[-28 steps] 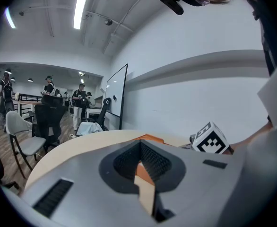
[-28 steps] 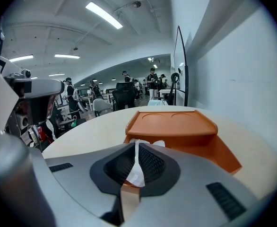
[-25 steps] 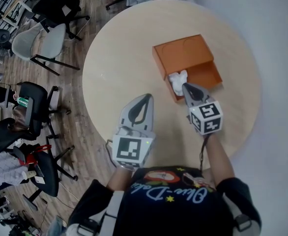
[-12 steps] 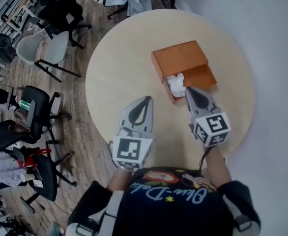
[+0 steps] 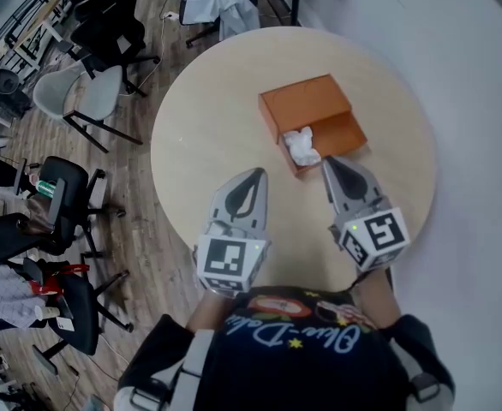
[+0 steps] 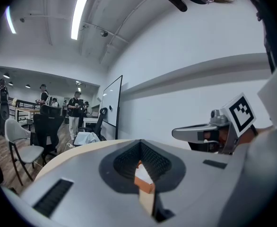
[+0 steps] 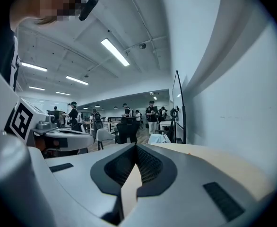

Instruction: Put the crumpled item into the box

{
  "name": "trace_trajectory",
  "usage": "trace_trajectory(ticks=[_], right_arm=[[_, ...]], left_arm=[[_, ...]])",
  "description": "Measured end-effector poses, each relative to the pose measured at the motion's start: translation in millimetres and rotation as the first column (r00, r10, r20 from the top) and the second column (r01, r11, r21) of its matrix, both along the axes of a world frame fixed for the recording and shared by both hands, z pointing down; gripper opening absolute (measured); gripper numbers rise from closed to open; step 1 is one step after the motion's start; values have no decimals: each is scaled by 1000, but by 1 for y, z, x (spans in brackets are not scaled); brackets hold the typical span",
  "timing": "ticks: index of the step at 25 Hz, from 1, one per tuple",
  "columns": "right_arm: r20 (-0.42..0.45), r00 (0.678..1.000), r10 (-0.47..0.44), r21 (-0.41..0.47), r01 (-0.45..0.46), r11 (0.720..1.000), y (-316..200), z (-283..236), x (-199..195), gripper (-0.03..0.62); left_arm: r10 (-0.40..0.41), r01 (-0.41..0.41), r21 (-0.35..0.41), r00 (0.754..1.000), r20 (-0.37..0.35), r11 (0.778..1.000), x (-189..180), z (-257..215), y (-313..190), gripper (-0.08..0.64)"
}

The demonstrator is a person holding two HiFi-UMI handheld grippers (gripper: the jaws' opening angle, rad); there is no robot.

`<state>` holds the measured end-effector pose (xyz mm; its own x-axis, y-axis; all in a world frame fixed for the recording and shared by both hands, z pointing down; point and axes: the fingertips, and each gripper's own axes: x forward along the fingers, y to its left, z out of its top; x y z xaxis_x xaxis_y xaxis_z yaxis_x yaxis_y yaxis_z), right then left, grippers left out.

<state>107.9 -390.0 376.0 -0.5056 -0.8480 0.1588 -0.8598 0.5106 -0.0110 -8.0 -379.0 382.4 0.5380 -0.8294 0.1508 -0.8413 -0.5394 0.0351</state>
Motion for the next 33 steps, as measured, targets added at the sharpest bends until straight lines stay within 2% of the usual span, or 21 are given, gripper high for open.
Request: trace_trajectory(ticks=[2, 6, 11, 14, 33], right_arm=[[-3, 1000, -4, 16, 4, 1000, 4, -4, 1, 0], [-8, 1000, -9, 24, 9, 1000, 12, -8, 0, 0], [-25, 1000, -7, 41, 8, 999, 19, -15, 0, 0], [-30, 1000, -9, 49, 10, 999, 19, -15, 3, 0], [-37, 999, -26, 62, 29, 998, 4, -24, -1, 0]], left_arm=[[-4, 5, 5, 1000, -21, 1000, 3, -4, 4, -8], [4, -4, 12, 1000, 8, 1000, 0, -3, 10, -8], [8, -8, 21, 1000, -2, 1000, 0, -9, 15, -8], [15, -16, 28, 1000, 16, 999, 2, -8, 16, -8], [-4, 4, 11, 1000, 6, 1000, -4, -4, 2, -8]])
